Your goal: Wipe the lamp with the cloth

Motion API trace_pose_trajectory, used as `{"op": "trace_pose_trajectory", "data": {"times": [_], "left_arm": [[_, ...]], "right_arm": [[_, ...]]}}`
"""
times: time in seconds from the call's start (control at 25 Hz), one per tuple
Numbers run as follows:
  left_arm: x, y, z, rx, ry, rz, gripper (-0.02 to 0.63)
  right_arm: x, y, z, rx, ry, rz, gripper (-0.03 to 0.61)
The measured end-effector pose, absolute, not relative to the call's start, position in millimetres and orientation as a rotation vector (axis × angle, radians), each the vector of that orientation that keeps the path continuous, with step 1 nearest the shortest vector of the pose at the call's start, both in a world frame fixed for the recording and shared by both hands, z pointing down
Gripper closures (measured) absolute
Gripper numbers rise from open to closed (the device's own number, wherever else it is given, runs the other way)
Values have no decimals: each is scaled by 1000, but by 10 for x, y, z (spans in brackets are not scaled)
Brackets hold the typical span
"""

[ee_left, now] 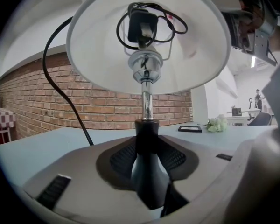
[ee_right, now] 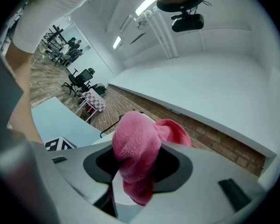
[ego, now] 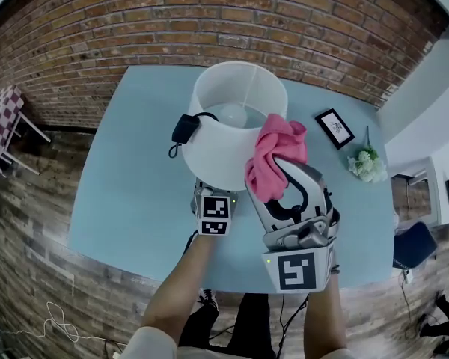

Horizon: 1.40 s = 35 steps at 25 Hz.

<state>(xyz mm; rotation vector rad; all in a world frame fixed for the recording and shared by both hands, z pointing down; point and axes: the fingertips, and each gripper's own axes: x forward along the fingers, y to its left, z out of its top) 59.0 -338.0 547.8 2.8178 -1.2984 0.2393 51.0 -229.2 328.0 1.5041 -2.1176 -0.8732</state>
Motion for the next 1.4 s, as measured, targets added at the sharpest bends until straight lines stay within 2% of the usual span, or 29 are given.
{"op": "trace_pose_trajectory", "data": {"times": [0.24,0.8,1.12,1.4], "left_arm": [[583,-3369,5481,2872,-1198,242,439],[571,-3240,5491,3042,-695,227,441],[484,-3111,5502,3116,-146,258,440],[445,-3113,5477,3094,-99,209,440]], "right_arm": [[504,-2196,3472,1446,-2151,-800,376],[761,-2135,2914,1557,-2111,-923,376],[433,-2164,2720,1418,-2104,-1053,373],[231,-2190,2784,1372,-2047,-1094,373]]}}
